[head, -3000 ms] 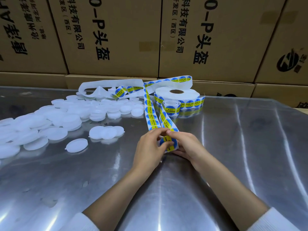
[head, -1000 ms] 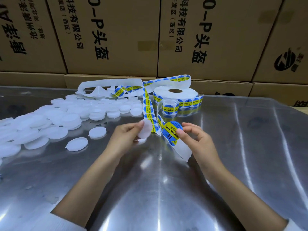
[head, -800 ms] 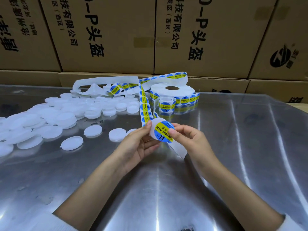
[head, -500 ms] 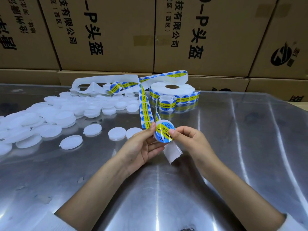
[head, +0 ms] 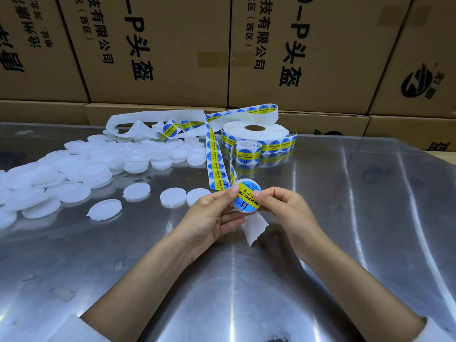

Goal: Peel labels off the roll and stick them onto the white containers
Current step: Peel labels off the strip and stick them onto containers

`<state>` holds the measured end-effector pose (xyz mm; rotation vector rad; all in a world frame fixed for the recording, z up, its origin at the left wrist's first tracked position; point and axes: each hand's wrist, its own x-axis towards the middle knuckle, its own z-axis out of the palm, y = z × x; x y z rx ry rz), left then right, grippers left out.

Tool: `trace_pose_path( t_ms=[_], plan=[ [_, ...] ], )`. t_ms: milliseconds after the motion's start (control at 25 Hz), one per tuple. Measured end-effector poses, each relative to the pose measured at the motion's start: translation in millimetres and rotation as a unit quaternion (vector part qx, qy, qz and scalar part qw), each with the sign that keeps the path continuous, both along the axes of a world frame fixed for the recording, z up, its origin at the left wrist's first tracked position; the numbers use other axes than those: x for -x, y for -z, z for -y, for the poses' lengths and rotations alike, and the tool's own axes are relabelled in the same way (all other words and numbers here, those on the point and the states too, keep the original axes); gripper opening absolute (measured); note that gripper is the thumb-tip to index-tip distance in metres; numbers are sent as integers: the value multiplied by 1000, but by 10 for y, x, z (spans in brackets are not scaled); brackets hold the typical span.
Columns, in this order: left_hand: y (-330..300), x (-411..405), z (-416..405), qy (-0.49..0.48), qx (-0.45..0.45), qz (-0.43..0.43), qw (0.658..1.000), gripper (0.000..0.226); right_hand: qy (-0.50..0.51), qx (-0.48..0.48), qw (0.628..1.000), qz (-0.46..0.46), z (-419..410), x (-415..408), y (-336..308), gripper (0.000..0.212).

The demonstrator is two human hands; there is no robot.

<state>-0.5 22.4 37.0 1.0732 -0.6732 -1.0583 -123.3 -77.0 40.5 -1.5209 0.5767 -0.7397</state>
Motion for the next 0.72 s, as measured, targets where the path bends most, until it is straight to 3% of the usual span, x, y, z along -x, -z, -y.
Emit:
trace_pose_path(
  t_ms=[320,440,560,640,720],
  plan=[
    [8,68,11,-69,4,36,997,23,4,25,1000,1,-18,-5,5,19],
    [12,145,16,-144,20,141,979,23,34,63,997,-4,-44,-29,0,19],
    [-74,194,-13,-198,100,242,944,24,82,117,990,-11,-10,-4,-32,27],
    [-148,175,-45,-217,128,215,944,17,104,119,987,3,43,22,-43,33],
    [-181,153,-49,-212,101,127,964,18,97,115,988,30,46,26,-48,33]
  ],
)
